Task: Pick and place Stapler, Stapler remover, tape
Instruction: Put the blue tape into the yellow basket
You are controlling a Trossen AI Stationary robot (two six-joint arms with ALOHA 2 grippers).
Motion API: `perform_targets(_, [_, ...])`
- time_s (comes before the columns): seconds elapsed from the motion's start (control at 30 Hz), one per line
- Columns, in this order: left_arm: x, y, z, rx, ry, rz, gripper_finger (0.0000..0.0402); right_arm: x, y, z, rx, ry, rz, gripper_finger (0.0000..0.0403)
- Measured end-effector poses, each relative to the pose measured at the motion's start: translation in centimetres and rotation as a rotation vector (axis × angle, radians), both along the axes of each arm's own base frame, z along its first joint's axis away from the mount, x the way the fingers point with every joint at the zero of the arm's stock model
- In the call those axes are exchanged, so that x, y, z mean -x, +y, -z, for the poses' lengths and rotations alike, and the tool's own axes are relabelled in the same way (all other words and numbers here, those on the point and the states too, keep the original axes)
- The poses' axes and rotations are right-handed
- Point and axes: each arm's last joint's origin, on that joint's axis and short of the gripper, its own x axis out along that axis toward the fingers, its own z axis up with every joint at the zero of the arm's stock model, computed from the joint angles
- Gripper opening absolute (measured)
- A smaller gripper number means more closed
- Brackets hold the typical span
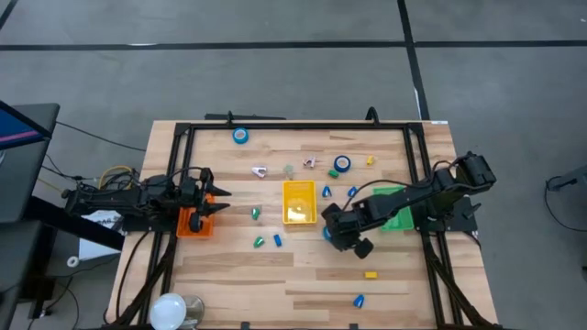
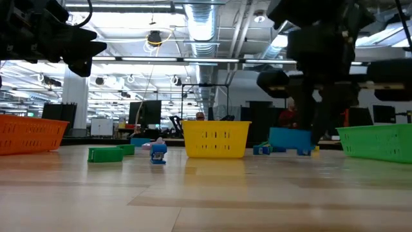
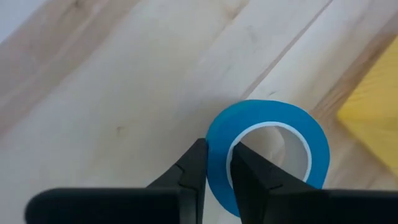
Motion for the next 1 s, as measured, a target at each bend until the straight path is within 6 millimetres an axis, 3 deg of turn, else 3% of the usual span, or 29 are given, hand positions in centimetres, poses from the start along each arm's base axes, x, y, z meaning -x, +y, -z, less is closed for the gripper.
perform_targets(0.57, [0.0,0.0,-0.1,0.0,-0.014,0.0,0.015,-3.0,0.0,-4.8,-0.012,-0.135,0.033,0.0053])
perform_targets(1.0, [0.0,0.0,-0.1,0.0,-0.014,0.0,0.015,-5.5,-3.8,-8.5,-0.028,-0.261,0.162,0.0053])
